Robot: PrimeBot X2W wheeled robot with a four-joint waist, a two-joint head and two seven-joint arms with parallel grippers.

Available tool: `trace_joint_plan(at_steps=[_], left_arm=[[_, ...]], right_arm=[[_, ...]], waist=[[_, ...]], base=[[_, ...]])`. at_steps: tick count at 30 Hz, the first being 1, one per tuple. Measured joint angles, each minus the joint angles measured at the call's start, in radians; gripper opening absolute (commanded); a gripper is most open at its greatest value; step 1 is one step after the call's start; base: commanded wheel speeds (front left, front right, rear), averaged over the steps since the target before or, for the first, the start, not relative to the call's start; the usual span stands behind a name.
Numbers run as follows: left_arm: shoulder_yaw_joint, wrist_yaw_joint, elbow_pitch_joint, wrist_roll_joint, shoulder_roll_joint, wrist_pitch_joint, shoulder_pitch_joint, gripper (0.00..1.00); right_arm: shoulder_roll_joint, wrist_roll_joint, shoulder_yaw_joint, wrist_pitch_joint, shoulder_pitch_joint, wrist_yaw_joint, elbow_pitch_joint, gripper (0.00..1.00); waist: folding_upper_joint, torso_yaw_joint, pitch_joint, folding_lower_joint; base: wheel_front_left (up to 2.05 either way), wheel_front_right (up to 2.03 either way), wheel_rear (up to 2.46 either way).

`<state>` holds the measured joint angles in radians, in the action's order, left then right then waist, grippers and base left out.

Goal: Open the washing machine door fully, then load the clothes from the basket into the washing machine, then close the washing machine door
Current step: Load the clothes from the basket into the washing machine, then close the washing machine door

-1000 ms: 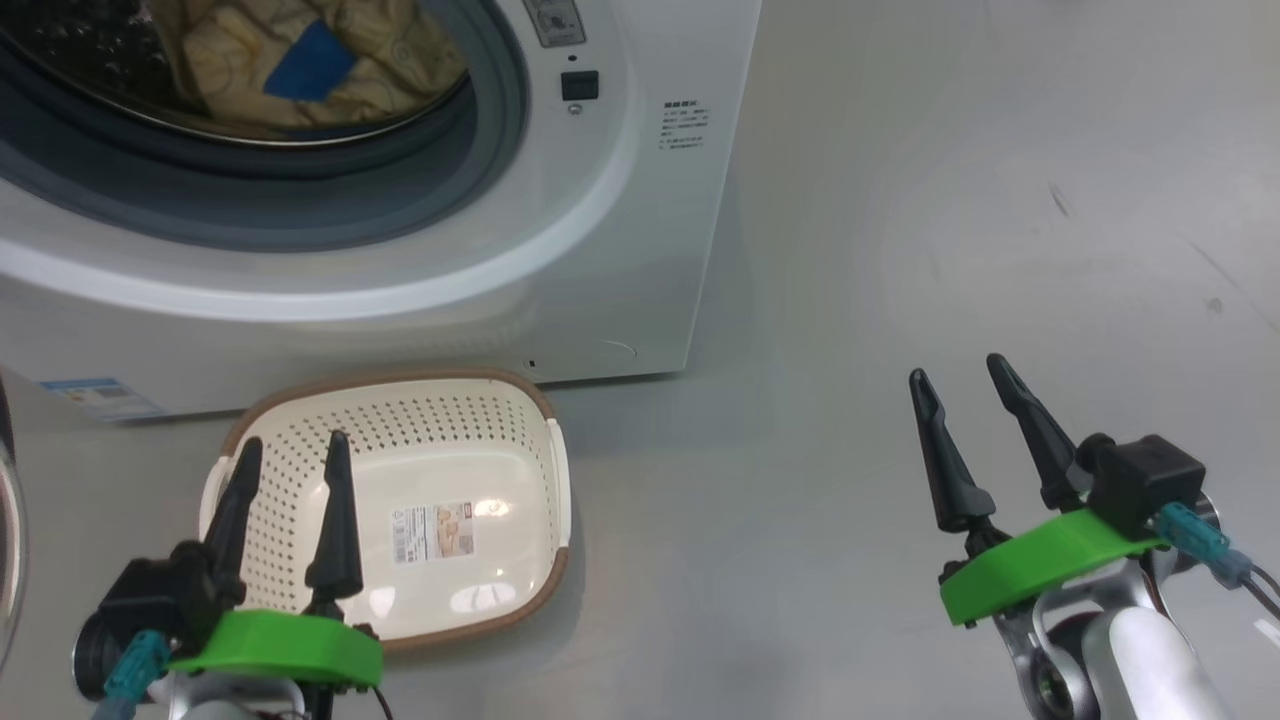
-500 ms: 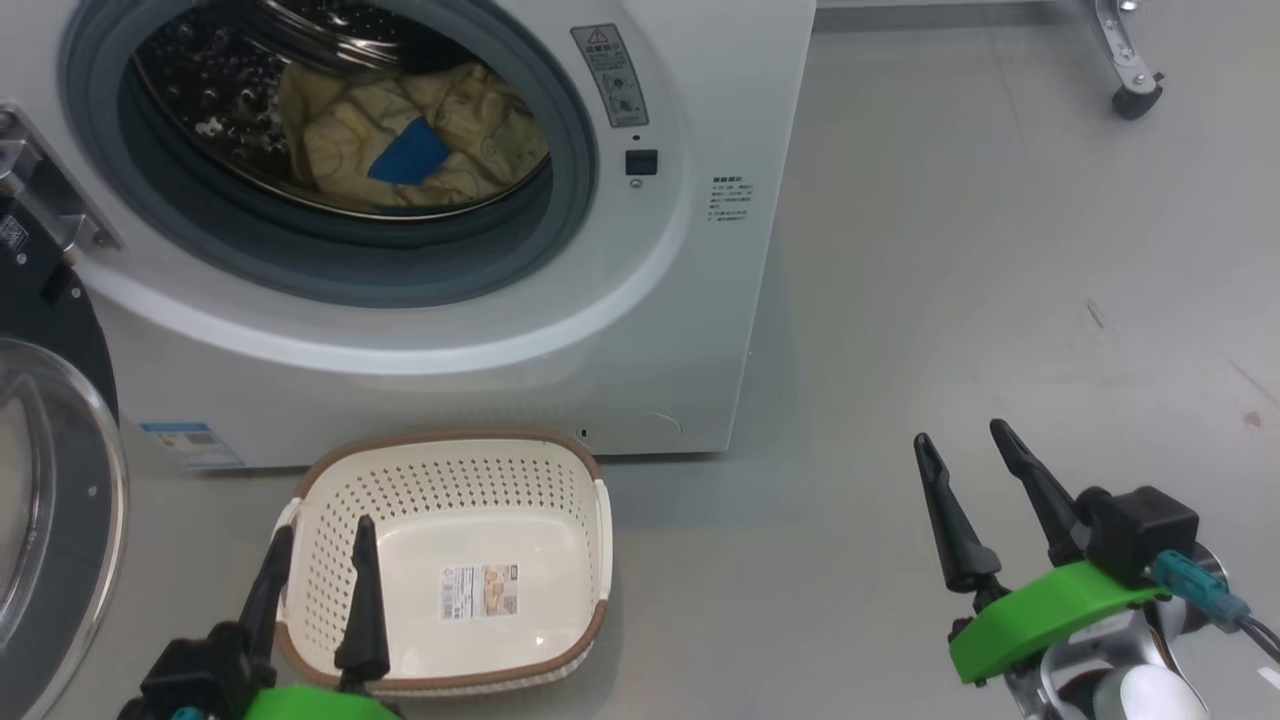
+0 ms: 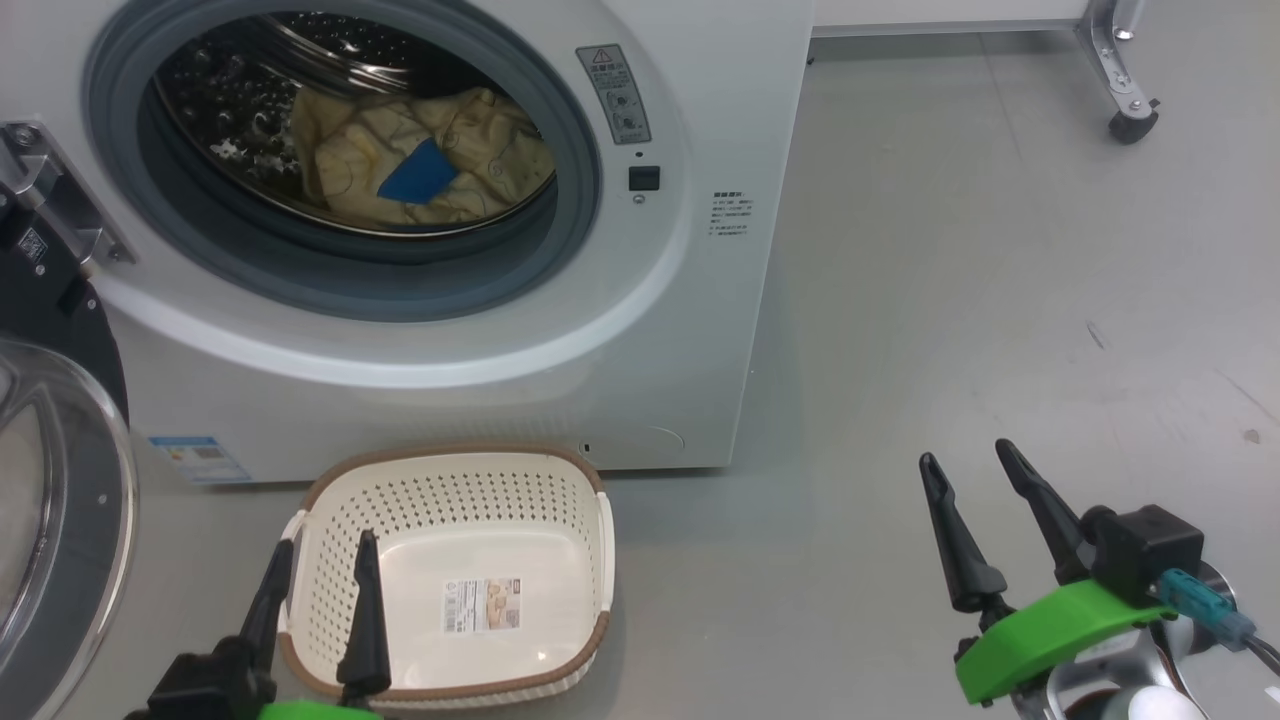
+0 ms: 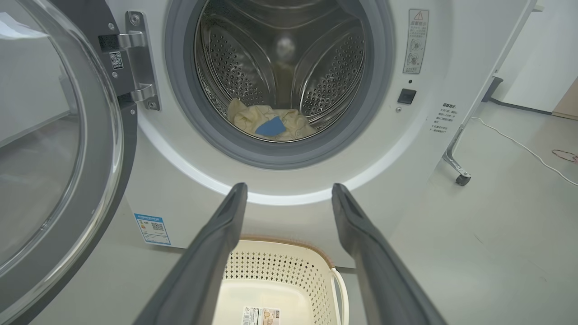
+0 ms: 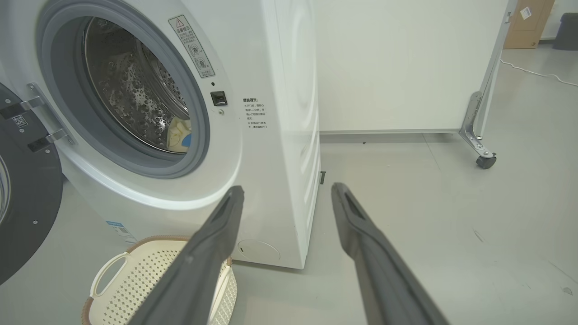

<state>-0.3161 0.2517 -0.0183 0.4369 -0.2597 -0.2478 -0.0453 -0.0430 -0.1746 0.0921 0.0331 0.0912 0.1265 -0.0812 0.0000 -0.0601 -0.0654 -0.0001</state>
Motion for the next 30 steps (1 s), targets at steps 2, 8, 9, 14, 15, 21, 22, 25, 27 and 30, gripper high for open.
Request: trace_joint_plan(at_steps=[2, 8, 9, 14, 15, 21, 22, 25, 27, 30], left_arm=[[0.004, 0.000, -0.001, -0.010, 0.002, 0.000, -0.001, 1.00], [0.015, 0.000, -0.005, -0.014, 0.016, 0.000, -0.003, 1.00], [0.016, 0.000, -0.005, -0.015, 0.018, 0.000, -0.003, 1.00], [0.021, 0.000, -0.009, -0.024, 0.025, 0.000, -0.005, 1.00], [0.022, 0.000, -0.009, -0.025, 0.026, 0.000, -0.005, 1.00], [0.026, 0.000, -0.010, -0.048, 0.027, 0.000, -0.005, 1.00], [0.026, 0.000, -0.010, -0.050, 0.027, 0.000, -0.005, 1.00], [0.029, -0.001, -0.010, -0.057, 0.031, 0.000, -0.005, 1.00], [0.032, -0.001, -0.010, -0.059, 0.032, 0.000, -0.005, 1.00], [0.033, -0.001, -0.009, -0.059, 0.035, 0.000, -0.005, 1.00]], right_arm=[[0.000, 0.000, 0.000, 0.000, 0.001, 0.000, -0.004, 1.00], [0.000, 0.000, -0.001, -0.003, 0.002, 0.000, -0.008, 1.00], [0.000, 0.000, -0.001, -0.003, 0.002, 0.000, -0.008, 1.00], [0.000, 0.000, -0.001, -0.003, 0.003, 0.000, -0.008, 1.00], [0.000, 0.000, -0.001, -0.004, 0.003, 0.000, -0.009, 1.00], [0.000, 0.000, -0.001, -0.008, 0.003, 0.000, -0.011, 1.00], [0.000, 0.000, -0.001, -0.008, 0.003, 0.000, -0.011, 1.00], [0.000, 0.000, -0.001, -0.008, 0.003, 0.000, -0.011, 1.00], [0.001, 0.000, -0.001, -0.008, 0.003, 0.000, -0.011, 1.00], [0.001, 0.000, -0.002, -0.008, 0.003, 0.000, -0.011, 1.00]], waist=[[0.0000, 0.000, 0.000, 0.0001], [0.0000, -0.001, 0.000, 0.0001], [0.0000, 0.000, 0.000, 0.0001], [0.0000, 0.000, 0.000, 0.0001], [0.0000, 0.001, -0.002, 0.0001], [0.0000, 0.003, -0.005, 0.0001], [0.0000, 0.004, -0.006, 0.0001], [0.0000, 0.004, -0.004, 0.0001], [0.0000, 0.004, -0.003, 0.0003], [0.0000, 0.005, -0.001, 0.0003]], base=[[0.00, 0.00, 0.00], [0.00, 0.00, 0.00], [0.00, 0.00, 0.00], [0.00, 0.00, 0.00], [0.00, 0.00, 0.00], [-0.37, 0.37, 0.00], [-0.74, 0.74, 0.00], [-1.01, 1.01, 0.00], [-1.36, 1.36, 0.00], [-1.69, 1.69, 0.00]])
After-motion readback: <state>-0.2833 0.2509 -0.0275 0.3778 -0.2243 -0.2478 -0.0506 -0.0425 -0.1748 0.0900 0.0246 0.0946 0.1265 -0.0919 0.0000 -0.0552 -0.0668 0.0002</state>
